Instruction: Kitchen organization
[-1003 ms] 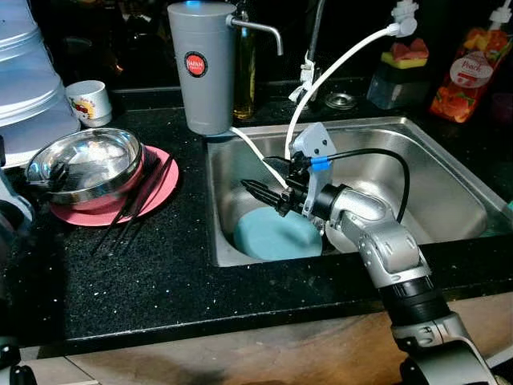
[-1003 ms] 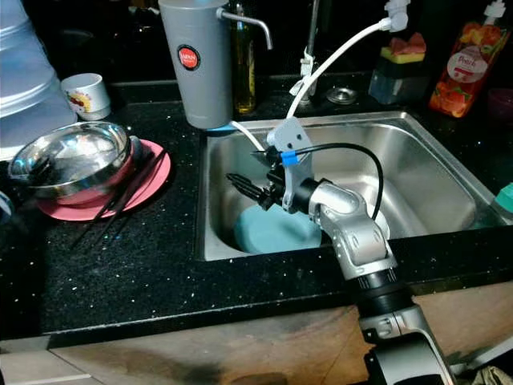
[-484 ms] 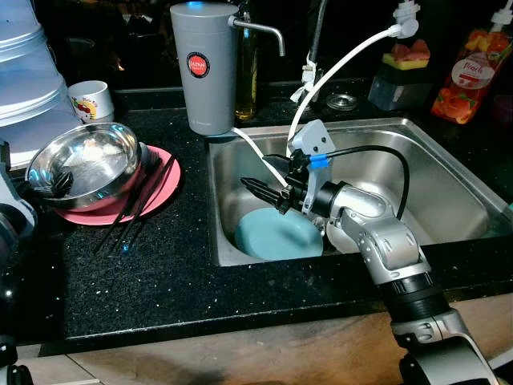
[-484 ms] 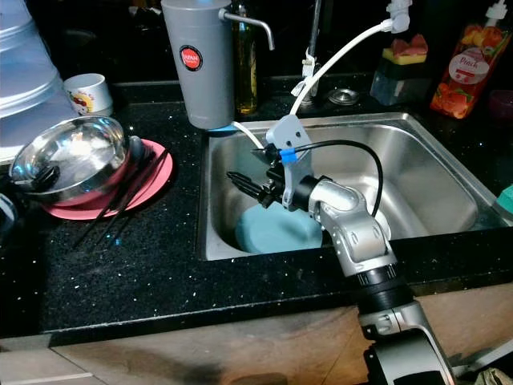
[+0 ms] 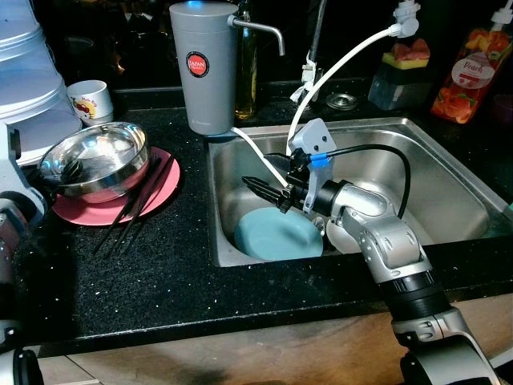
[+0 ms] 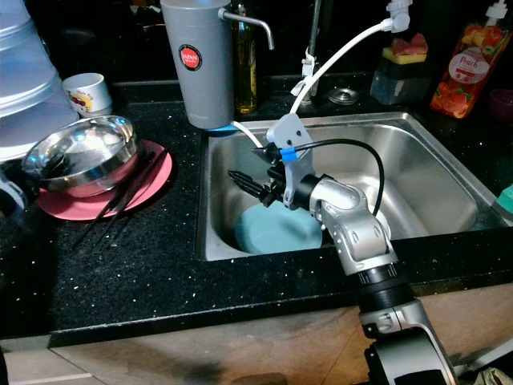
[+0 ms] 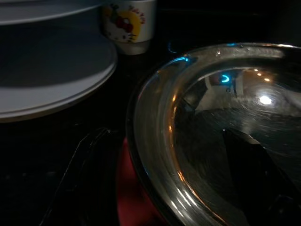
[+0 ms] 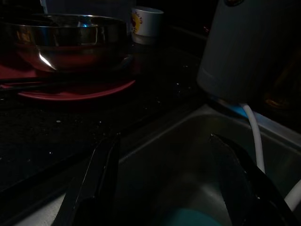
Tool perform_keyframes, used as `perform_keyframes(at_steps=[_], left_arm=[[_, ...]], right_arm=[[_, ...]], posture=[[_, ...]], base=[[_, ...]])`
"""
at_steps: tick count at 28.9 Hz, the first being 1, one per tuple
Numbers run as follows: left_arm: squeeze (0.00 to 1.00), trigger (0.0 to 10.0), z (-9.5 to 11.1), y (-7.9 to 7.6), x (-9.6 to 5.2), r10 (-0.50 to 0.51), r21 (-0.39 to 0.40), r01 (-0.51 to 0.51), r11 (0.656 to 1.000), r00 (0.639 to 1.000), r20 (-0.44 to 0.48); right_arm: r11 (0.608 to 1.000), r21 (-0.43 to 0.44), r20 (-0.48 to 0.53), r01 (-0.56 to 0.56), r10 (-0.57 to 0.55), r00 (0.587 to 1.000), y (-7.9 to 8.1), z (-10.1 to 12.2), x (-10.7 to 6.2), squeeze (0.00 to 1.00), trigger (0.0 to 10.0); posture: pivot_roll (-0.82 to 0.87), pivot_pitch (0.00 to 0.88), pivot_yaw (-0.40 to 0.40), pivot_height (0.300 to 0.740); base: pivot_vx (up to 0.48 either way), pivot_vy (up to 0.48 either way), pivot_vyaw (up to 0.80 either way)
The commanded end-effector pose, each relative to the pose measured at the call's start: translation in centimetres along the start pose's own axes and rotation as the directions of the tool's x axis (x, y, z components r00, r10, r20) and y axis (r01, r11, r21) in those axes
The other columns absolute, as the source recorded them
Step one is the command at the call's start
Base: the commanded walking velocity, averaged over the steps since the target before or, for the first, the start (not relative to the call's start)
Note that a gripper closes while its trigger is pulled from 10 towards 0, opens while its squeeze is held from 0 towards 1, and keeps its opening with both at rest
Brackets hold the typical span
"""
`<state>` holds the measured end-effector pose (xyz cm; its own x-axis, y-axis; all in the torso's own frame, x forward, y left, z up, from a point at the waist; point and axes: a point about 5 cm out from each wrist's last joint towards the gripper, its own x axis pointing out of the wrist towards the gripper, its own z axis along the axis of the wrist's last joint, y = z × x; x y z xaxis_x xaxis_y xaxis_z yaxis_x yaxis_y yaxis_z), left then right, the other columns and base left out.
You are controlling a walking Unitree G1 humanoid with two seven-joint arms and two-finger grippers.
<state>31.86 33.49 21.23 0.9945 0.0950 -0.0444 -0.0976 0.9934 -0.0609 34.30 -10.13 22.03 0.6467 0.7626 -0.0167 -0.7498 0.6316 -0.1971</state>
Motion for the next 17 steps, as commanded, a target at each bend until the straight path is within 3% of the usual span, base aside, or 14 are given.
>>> perform_keyframes(at_steps=[1, 11, 14, 15, 17], left_arm=[[0.00, 10.0, 0.7, -0.2, 0.1, -0.012, 0.019, 0.011, 1.000, 1.000, 0.022], [0.00, 10.0, 3.1, 0.5, -0.6, 0.009, 0.065, -0.014, 0.998, 0.996, 0.085], [0.00, 10.0, 3.3, 0.6, -0.6, 0.024, 0.028, -0.027, 0.999, 0.996, 0.091], [0.00, 10.0, 2.8, 0.6, -0.4, 0.035, -0.019, -0.034, 0.999, 0.998, 0.058], [0.00, 10.0, 1.9, 0.1, 0.2, 0.034, -0.038, -0.033, 0.999, 0.999, 0.007]], right_arm=[[1.000, -0.007, 0.008, -0.003, 0.003, 1.000, -0.2, 0.3, 0.1, 0.00, 10.0], [1.000, -0.012, 0.011, -0.009, 0.010, 1.000, -0.1, 0.3, 0.0, 0.00, 10.0], [1.000, -0.012, 0.011, -0.011, 0.011, 1.000, 0.0, 0.3, 0.0, 0.00, 10.0], [1.000, -0.012, 0.010, -0.013, 0.013, 1.000, 0.0, 0.3, 0.0, 0.00, 10.0], [1.000, -0.014, 0.009, -0.018, 0.018, 1.000, 0.0, 0.3, 0.1, 0.00, 10.0]], posture=[[0.03, 0.009, -0.017, 0.740], [0.02, 0.000, -0.017, 0.740], [0.03, 0.000, -0.023, 0.740], [0.03, 0.000, -0.023, 0.740], [0.03, 0.000, -0.023, 0.740]], base=[[0.000, 0.000, 0.00], [0.000, 0.000, 0.00], [0.000, 0.000, 0.00], [0.000, 0.000, 0.00], [0.000, 0.000, 0.00]])
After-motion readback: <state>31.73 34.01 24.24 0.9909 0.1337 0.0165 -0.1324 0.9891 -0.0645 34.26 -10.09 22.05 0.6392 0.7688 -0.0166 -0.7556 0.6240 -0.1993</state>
